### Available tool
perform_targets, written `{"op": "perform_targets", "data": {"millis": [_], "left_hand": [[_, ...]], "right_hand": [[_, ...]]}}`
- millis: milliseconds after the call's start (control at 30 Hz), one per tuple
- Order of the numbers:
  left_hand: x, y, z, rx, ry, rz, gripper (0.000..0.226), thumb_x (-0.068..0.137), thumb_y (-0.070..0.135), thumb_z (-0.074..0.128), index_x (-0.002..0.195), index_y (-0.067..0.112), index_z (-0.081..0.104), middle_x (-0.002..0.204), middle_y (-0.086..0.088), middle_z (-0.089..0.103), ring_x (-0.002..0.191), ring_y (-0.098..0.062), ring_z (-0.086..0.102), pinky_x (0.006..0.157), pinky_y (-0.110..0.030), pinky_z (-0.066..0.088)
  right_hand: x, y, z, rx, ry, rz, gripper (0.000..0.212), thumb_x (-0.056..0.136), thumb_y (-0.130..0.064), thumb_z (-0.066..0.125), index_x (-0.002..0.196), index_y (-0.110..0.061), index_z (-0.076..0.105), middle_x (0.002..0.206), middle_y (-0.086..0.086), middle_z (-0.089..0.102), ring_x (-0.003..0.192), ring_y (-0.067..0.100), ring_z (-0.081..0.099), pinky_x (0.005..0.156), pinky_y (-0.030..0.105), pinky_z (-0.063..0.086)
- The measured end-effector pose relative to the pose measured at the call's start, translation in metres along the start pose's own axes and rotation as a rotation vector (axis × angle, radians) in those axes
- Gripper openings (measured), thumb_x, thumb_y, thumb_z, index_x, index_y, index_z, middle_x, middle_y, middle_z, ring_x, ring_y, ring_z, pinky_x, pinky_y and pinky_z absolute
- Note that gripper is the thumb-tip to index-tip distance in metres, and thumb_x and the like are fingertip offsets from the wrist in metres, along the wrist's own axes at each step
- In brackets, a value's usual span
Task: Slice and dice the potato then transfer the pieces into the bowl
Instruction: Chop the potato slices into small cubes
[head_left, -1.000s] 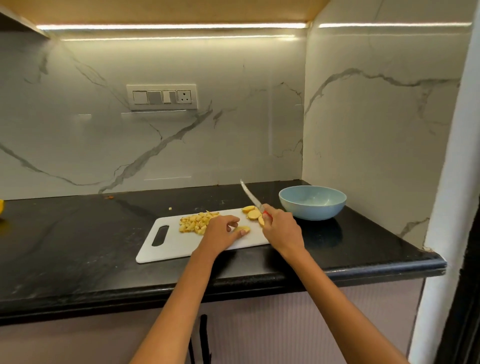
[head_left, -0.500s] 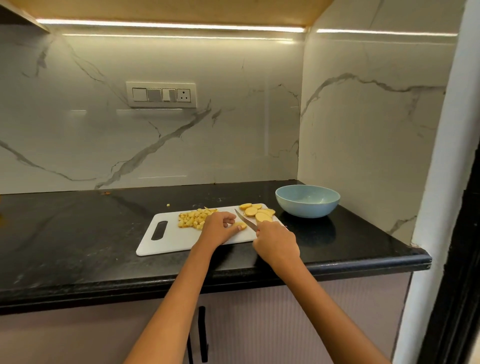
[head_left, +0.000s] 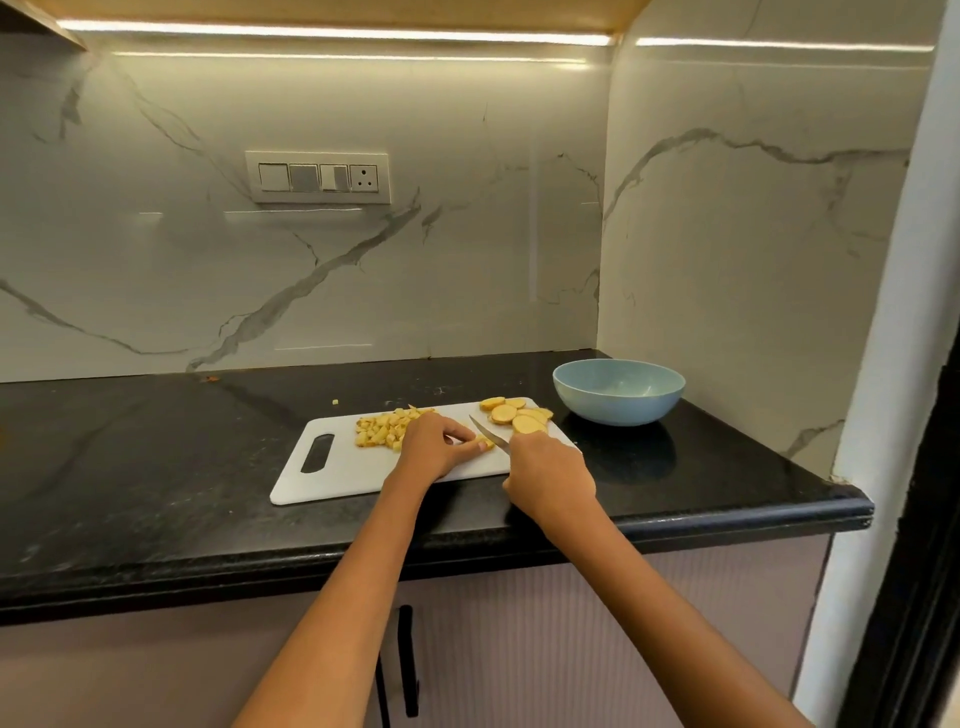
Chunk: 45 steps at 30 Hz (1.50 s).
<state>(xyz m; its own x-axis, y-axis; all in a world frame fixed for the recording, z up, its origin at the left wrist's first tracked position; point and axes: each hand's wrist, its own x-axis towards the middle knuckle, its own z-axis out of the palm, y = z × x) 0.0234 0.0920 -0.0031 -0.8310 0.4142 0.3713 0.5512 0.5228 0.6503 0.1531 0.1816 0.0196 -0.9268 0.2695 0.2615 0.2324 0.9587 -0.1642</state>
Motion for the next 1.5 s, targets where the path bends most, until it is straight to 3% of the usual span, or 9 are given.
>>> {"op": "perform_targets", "data": {"millis": [67,267,400,633,800,1100,1200,1367,1500], "left_hand": [[-0.001,0.001,-0.001,0.0,0.006,0.02,0.02,0.078,0.025,0.074,0.091,0.009,0.075,0.093,-0.005,0.072,0.062,-0.003,0.048,0.056,-0.011,0.035],[-0.005,0.004,-0.001,-0.012,0.02,0.021,0.019,0.079,0.023,0.074,0.091,0.009,0.075,0.095,-0.004,0.072,0.062,-0.002,0.048,0.06,-0.017,0.038],[-0.004,0.001,0.0,-0.006,0.016,0.027,0.02,0.079,0.024,0.073,0.093,0.01,0.075,0.097,-0.001,0.07,0.063,-0.001,0.047,0.057,-0.012,0.035],[-0.004,-0.001,0.002,-0.009,0.028,0.028,0.026,0.08,0.024,0.072,0.099,0.008,0.073,0.105,-0.004,0.07,0.081,-0.007,0.052,0.072,-0.018,0.039],[-0.001,-0.001,0.002,0.007,0.098,-0.017,0.027,0.08,0.02,0.071,0.104,0.006,0.071,0.108,-0.009,0.069,0.09,-0.013,0.058,0.077,-0.018,0.04],[-0.001,0.001,0.002,0.006,0.064,-0.04,0.022,0.081,0.018,0.07,0.1,0.007,0.073,0.105,-0.008,0.069,0.098,-0.018,0.06,0.081,-0.021,0.041],[-0.002,0.002,0.001,0.021,0.063,-0.025,0.02,0.081,0.019,0.071,0.097,0.008,0.074,0.102,-0.007,0.07,0.092,-0.016,0.058,0.076,-0.021,0.038],[0.002,0.002,-0.002,0.059,0.026,0.025,0.016,0.081,0.018,0.071,0.094,0.009,0.075,0.096,-0.005,0.07,0.066,-0.003,0.045,0.064,-0.017,0.032],[-0.001,0.004,-0.003,0.084,0.033,0.037,0.016,0.082,0.019,0.07,0.094,0.01,0.075,0.1,-0.005,0.07,0.073,-0.004,0.046,0.07,-0.02,0.035]], "right_hand": [[0.004,-0.002,-0.001,-0.013,0.012,-0.015,0.026,0.094,-0.016,0.049,0.119,-0.009,0.055,0.114,0.009,0.06,0.101,0.022,0.059,0.077,0.026,0.043],[0.002,-0.006,0.003,-0.057,0.008,-0.042,0.024,0.096,-0.015,0.048,0.119,-0.011,0.056,0.116,0.008,0.06,0.101,0.021,0.06,0.081,0.027,0.045],[-0.007,-0.004,0.005,-0.071,0.017,-0.044,0.023,0.097,-0.015,0.048,0.118,-0.01,0.054,0.112,0.008,0.06,0.097,0.02,0.061,0.081,0.029,0.048],[0.002,0.008,0.005,0.138,0.016,0.095,0.02,0.094,-0.017,0.048,0.111,-0.013,0.056,0.105,0.005,0.061,0.083,0.015,0.053,0.068,0.024,0.039],[0.003,0.01,0.008,0.163,0.021,0.094,0.02,0.094,-0.018,0.048,0.111,-0.013,0.056,0.102,0.004,0.06,0.083,0.014,0.054,0.069,0.024,0.04],[-0.004,0.005,0.006,0.099,-0.008,0.023,0.023,0.093,-0.023,0.053,0.115,-0.015,0.056,0.101,0.004,0.061,0.087,0.014,0.059,0.073,0.024,0.045],[-0.006,0.003,0.003,0.078,-0.025,0.006,0.024,0.094,-0.021,0.053,0.118,-0.014,0.055,0.107,0.005,0.061,0.093,0.016,0.06,0.078,0.025,0.046],[-0.002,-0.009,0.004,-0.032,-0.013,-0.053,0.027,0.096,-0.014,0.049,0.123,-0.01,0.052,0.118,0.009,0.058,0.102,0.021,0.059,0.084,0.029,0.047],[-0.004,-0.006,-0.001,-0.04,-0.052,-0.071,0.028,0.096,-0.015,0.049,0.124,-0.01,0.052,0.12,0.009,0.057,0.105,0.022,0.058,0.087,0.03,0.046]]}}
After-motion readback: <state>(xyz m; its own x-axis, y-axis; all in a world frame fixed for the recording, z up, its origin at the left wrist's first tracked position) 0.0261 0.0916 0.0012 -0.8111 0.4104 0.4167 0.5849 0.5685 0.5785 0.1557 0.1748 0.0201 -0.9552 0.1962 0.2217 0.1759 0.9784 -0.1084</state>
